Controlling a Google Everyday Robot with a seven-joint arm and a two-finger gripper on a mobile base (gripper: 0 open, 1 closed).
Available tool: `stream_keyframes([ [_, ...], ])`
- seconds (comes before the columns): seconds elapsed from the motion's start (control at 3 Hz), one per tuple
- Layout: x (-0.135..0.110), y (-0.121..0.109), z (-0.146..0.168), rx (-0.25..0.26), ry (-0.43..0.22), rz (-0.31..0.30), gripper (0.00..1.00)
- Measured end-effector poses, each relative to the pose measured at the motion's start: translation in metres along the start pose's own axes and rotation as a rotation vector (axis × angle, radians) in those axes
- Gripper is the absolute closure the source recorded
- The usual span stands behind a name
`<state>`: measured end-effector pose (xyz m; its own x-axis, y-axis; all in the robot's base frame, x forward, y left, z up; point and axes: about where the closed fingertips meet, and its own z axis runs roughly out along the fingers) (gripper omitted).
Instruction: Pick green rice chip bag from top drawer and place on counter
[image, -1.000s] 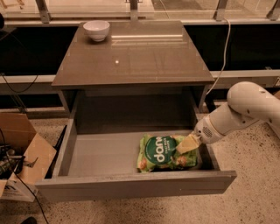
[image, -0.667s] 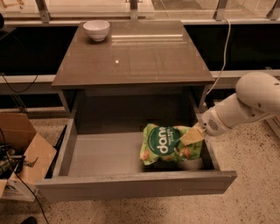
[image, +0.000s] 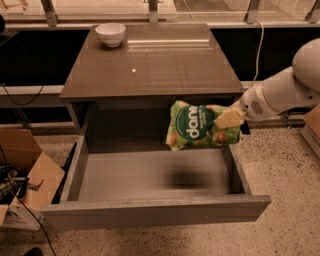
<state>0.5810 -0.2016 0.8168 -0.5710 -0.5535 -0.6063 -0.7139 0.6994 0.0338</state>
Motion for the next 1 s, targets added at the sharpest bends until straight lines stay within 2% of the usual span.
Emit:
stream_keyframes([
  [0.33,-0.064,-0.031,-0.036,0.071,-0.094,-0.08,1.0],
  [0.67,-0.13,-0.057,-0.06,0.074,-0.207,-0.124,1.0],
  [1.0,-0.139,-0.059,-0.074,0.099,-0.228,-0.136,1.0],
])
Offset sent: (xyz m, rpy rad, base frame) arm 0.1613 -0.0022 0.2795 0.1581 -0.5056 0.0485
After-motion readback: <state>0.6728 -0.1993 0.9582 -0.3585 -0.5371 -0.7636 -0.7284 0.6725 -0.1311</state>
